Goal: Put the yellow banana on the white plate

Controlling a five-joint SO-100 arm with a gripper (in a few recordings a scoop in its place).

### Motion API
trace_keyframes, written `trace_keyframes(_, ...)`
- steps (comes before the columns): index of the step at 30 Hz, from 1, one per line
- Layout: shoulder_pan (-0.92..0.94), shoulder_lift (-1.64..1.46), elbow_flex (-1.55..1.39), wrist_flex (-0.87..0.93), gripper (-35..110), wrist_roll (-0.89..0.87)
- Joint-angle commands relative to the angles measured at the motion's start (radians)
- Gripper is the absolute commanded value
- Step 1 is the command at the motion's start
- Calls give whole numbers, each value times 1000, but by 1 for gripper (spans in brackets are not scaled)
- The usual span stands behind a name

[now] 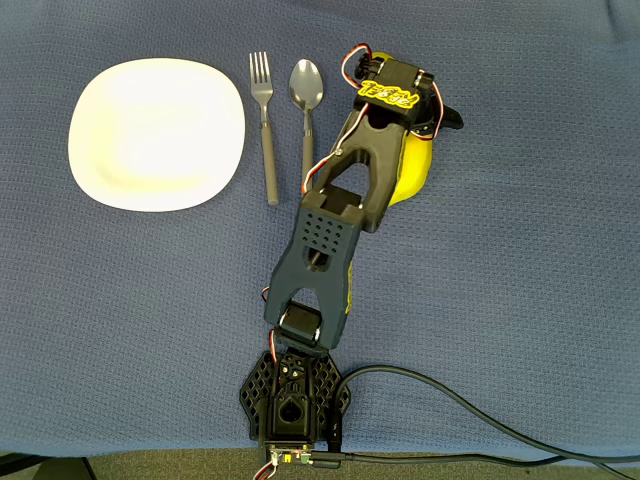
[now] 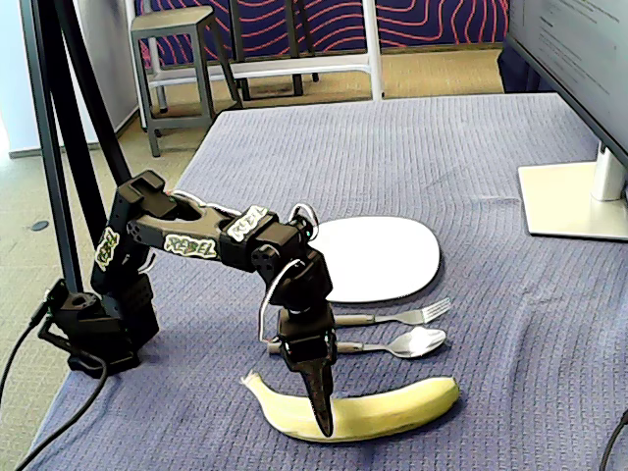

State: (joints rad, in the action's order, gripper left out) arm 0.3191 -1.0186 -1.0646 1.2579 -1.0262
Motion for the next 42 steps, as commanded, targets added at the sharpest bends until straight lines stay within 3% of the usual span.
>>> trace_keyframes(1,3,5,67,15,38,-14)
trace_keyframes(20,41,92,67,-20,32,-8)
trace_keyframes(37,3,55,58,-23,0,-14)
trace_keyframes(42,-2,-3,29,-2,0,-20)
